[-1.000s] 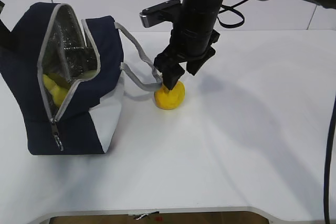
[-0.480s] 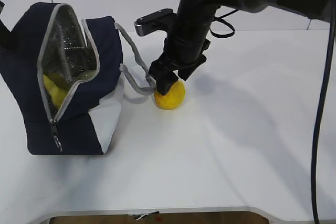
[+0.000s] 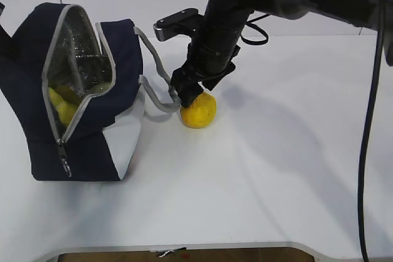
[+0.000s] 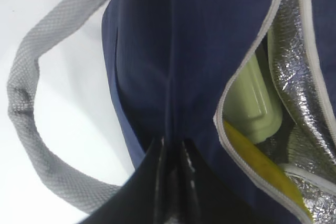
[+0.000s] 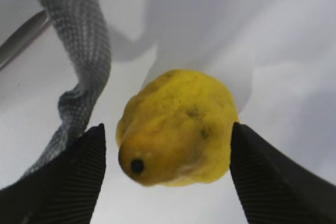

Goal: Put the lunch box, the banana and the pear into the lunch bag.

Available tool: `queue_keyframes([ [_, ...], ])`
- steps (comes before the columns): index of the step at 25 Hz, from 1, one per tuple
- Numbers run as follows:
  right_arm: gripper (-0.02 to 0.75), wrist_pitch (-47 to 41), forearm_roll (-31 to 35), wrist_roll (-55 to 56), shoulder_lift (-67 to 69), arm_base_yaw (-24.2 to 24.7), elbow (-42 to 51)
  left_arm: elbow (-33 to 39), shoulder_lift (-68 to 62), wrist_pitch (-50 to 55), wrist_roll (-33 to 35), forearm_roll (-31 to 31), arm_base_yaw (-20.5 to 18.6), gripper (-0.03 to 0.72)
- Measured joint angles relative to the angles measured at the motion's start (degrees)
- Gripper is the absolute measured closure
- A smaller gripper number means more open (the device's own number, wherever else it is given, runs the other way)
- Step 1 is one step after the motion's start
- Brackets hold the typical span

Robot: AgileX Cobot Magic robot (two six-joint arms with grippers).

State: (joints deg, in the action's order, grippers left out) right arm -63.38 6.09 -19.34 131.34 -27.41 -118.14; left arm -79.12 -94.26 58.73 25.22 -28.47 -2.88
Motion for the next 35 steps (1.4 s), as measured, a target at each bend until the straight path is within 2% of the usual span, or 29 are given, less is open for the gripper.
queue_keyframes([
  [8, 0.167, 1.6, 0.01, -0.37, 0.62, 0.0, 0.0, 0.0, 0.0, -0.02, 0.0, 0.12, 0.0, 0.673],
  [16, 0.373, 1.84, 0.11, -0.46, 0.85, 0.0, -0.11, 0.0, 0.0, -0.02, 0.0, 0.12, 0.0, 0.673],
  [19, 0.422, 1.71, 0.01, -0.48, 0.85, 0.07, -0.32, 0.0, 0.0, -0.02, 0.0, 0.12, 0.0, 0.673],
  [23, 0.436, 0.35, -0.1, -0.59, 0.85, 0.07, -0.74, 0.0, 0.0, -0.02, 0.0, 0.15, 0.0, 0.673],
  [28, 0.44, -6.59, -1.59, -0.59, 0.85, 0.07, -4.46, 0.0, 0.0, -0.02, 0.0, 0.25, 0.0, 0.673],
  [35, 0.443, -7.42, -6.09, -0.36, -2.12, 0.07, -6.44, 0.0, 0.0, -0.02, 0.0, 0.25, 0.0, 0.673],
])
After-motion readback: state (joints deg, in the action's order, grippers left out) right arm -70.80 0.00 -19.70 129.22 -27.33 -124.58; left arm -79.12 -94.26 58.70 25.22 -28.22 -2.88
